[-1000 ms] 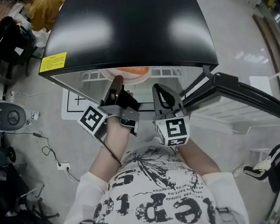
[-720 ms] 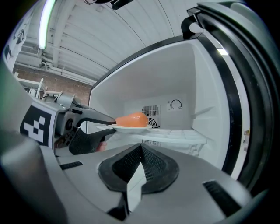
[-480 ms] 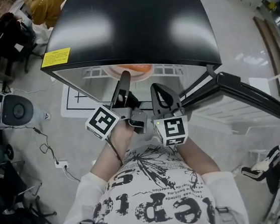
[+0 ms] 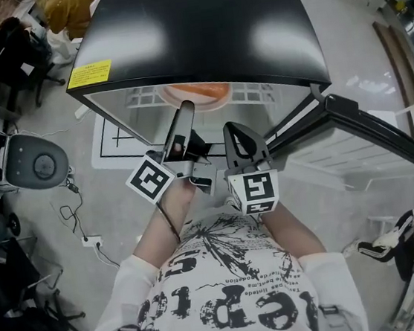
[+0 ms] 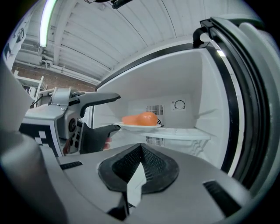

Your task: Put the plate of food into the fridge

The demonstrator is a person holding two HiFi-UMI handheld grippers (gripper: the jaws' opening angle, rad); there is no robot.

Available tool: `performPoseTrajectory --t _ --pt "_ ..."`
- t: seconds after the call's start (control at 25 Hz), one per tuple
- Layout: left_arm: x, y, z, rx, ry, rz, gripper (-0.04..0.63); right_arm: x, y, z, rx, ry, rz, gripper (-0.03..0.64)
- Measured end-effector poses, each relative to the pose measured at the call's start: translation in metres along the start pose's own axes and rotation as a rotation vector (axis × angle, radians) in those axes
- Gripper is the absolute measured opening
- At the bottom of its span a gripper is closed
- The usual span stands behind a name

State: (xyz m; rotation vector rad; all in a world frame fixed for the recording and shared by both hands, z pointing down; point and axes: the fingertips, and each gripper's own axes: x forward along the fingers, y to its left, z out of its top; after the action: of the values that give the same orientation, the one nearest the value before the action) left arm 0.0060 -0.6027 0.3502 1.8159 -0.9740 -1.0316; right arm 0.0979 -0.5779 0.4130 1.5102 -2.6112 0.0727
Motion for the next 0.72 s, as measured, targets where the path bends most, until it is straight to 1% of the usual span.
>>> performPoseTrajectory --t 0.08,0.12,0.24,0.28,0.4,0.44,0.52,0.64,0.72 --pt "-0.007 0.001 -0.003 0.099 0.035 0.029 0.348 -0.003 0.002 0.001 0.002 -0.001 -0.01 0.002" --pt "-0.01 0.003 -0.003 0.13 0.047 0.04 0.347 -0.004 0.003 0.001 0.001 -0.002 -0.016 0.002" --pt "-0.019 0.008 -0.001 0.184 0.067 0.053 0.347 -0.009 0.008 0.0 0.0 -0.001 -0.031 0.002" --pt "-0.022 0.013 -0.001 0.19 0.08 0.066 0.343 -0.01 0.01 -0.001 0.001 0.0 -0.036 0.002" --pt "-0.032 0.027 -0.001 0.147 0.108 0.112 0.211 -0.013 0.014 -0.004 0.006 0.006 -0.05 0.002" --pt "-0.036 0.029 0.0 0.142 0.117 0.123 0.144 -0.014 0.016 -0.004 0.006 0.005 -0.055 0.002" --pt "-0.042 0.031 0.001 0.175 0.135 0.135 0.017 -0.017 0.018 -0.003 0.004 0.003 -0.063 0.002" --pt "-0.048 0.025 0.001 0.279 0.171 0.121 0.008 -0.02 0.021 -0.002 0.009 0.003 -0.078 0.002" --pt "-0.052 0.017 0.0 0.367 0.199 0.103 0.007 -0.022 0.024 -0.001 0.012 0.0 -0.088 0.002"
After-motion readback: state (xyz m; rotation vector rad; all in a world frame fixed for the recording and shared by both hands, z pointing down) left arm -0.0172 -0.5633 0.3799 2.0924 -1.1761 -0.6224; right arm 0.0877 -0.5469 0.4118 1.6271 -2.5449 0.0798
